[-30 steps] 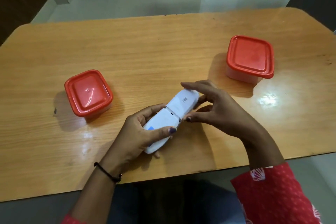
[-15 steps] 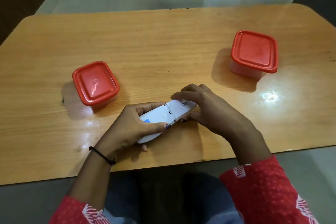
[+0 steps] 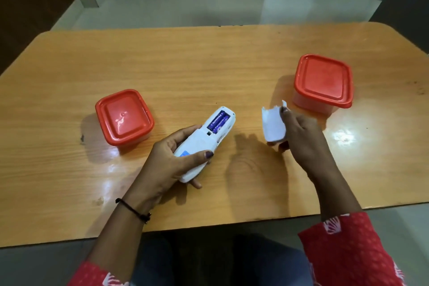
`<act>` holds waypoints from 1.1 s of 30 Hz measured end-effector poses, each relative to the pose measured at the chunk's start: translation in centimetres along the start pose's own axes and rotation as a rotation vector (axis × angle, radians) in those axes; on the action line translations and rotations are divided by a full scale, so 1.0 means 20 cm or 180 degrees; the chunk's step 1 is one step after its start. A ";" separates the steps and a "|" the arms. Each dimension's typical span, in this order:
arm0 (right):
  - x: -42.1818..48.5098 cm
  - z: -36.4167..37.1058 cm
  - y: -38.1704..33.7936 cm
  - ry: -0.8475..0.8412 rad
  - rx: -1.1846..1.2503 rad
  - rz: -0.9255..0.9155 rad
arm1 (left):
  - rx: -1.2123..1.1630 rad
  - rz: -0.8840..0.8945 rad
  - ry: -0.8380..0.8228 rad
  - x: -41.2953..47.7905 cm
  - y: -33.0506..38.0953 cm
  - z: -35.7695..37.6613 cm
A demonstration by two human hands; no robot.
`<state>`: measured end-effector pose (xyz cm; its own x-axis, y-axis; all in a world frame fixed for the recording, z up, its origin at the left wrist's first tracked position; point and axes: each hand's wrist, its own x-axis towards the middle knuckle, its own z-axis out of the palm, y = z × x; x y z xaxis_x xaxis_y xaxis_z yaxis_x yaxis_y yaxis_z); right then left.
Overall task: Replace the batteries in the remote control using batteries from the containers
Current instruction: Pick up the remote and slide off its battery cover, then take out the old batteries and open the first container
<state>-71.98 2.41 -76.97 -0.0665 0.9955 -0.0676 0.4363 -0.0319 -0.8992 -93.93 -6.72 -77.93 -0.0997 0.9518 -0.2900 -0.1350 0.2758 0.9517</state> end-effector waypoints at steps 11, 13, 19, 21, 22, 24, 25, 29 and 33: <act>0.00 0.00 0.07 0.0846 -0.2038 -0.0069 | 0.0197 0.0050 0.0003 0.00 -0.02 0.07; -0.01 -0.01 0.04 0.0526 -0.1603 -0.0755 | 0.0249 0.0068 0.0010 0.00 -0.01 0.07; -0.06 0.09 -0.03 -0.0724 -0.1243 -0.1543 | -0.0014 0.0324 0.0252 0.02 0.00 0.03; -0.07 0.11 -0.04 -0.0452 -0.1287 -0.1586 | -0.0764 0.0398 0.0407 0.05 -0.01 0.01; -0.08 0.12 -0.04 -0.0367 -0.1295 -0.1532 | -0.1177 0.0423 0.0403 0.06 -0.01 0.00; -0.11 0.18 -0.06 -0.0216 -0.1195 -0.1307 | -0.1743 0.0457 0.0260 0.10 -0.03 -0.01; -0.13 0.21 -0.07 -0.0113 -0.1114 -0.1150 | -0.1801 0.0475 0.0214 0.11 -0.04 0.01; -0.23 0.34 -0.06 0.0221 -0.1232 -0.0674 | -0.0436 0.0642 0.0468 0.11 -0.08 0.12; -0.26 0.39 -0.04 0.0383 -0.1352 -0.0719 | 0.0989 0.0868 0.0618 0.09 -0.10 0.15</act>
<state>-79.04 -3.41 -79.35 -0.1084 0.9774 0.1816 0.7517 0.2001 -0.6284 -90.90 -5.13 -80.11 -0.2775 0.9607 -0.0100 0.2211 0.0740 0.9724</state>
